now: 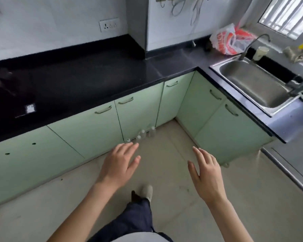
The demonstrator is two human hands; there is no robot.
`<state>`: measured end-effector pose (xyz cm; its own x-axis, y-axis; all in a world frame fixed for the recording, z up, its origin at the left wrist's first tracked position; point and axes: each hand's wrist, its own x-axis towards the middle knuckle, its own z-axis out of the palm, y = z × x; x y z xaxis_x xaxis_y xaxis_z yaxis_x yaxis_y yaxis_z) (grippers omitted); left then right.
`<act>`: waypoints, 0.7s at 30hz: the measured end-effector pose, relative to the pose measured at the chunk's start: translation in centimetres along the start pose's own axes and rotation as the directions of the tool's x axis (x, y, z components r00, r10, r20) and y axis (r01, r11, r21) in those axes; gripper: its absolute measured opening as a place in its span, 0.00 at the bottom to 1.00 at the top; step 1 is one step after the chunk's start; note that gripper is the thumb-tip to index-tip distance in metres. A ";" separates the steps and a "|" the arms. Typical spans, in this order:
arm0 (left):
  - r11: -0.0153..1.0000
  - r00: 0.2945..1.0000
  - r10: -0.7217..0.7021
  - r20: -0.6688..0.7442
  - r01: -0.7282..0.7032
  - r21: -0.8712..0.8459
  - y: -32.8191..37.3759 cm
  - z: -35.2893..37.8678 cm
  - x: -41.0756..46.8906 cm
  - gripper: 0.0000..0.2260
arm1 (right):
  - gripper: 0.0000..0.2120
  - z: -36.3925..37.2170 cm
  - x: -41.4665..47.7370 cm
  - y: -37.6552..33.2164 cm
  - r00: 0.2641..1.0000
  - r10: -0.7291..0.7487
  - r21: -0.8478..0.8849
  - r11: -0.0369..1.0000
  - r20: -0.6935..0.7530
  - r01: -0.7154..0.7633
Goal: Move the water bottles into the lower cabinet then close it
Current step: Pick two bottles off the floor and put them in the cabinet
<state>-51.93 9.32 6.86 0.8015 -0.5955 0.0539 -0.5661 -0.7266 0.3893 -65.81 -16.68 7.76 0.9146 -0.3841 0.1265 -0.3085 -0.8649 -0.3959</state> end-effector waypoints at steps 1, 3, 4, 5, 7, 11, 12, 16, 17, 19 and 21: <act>0.999 0.999 -0.040 -0.003 0.040 0.010 -0.3 0.7 0.8 0.25 | 0.27 0.7 1.7 0.7 0.999 -0.017 0.001 1.000 0.027 0.017; 0.991 0.991 -0.131 0.007 0.131 0.008 -1.0 2.5 2.4 0.25 | 0.27 2.4 5.1 2.0 0.995 -0.046 0.005 0.999 0.083 0.045; 0.985 0.985 -0.173 0.019 0.173 0.002 -1.3 3.4 3.2 0.26 | 0.27 3.1 6.7 2.7 0.992 -0.063 0.012 0.998 0.111 0.062; 0.978 0.978 -0.209 0.027 0.209 -0.001 -1.6 4.2 4.1 0.26 | 0.27 3.8 8.3 3.3 0.987 -0.081 0.019 0.997 0.136 0.079; 0.965 0.964 -0.262 0.042 0.263 -0.006 -1.7 5.3 6.4 0.27 | 0.27 4.6 11.5 4.5 0.978 -0.105 0.031 0.994 0.179 0.101; 0.944 0.944 -0.328 0.019 0.329 -0.007 -1.4 5.4 12.1 0.27 | 0.26 4.7 18.4 6.6 0.960 -0.157 0.026 0.988 0.231 0.155; 0.938 0.938 -0.347 0.002 0.347 -0.010 -1.3 5.0 13.6 0.27 | 0.26 4.5 20.2 7.0 0.954 -0.173 0.030 0.985 0.243 0.171; 0.900 0.896 -0.436 -0.081 0.435 -0.031 -0.9 4.0 18.9 0.27 | 0.28 4.2 26.9 8.5 0.924 -0.272 0.056 0.962 0.268 0.267; 0.882 0.877 -0.471 -0.094 0.469 -0.044 -0.9 4.1 20.0 0.28 | 0.28 4.3 28.6 8.8 0.913 -0.302 0.067 0.953 0.275 0.295; 0.838 0.827 -0.546 -0.134 0.538 -0.096 -0.6 4.9 21.7 0.28 | 0.29 5.1 31.7 9.5 0.885 -0.368 0.093 0.930 0.285 0.356; 0.793 0.770 -0.609 -0.191 0.591 -0.148 -0.2 6.4 23.1 0.29 | 0.30 6.7 34.6 10.4 0.850 -0.432 0.121 0.901 0.300 0.416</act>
<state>-34.50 -6.52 2.19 0.9986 0.0493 -0.0202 0.0530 -0.8776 0.4764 -35.58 -36.76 1.90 0.9895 0.1445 0.0054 0.1337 -0.9001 -0.4146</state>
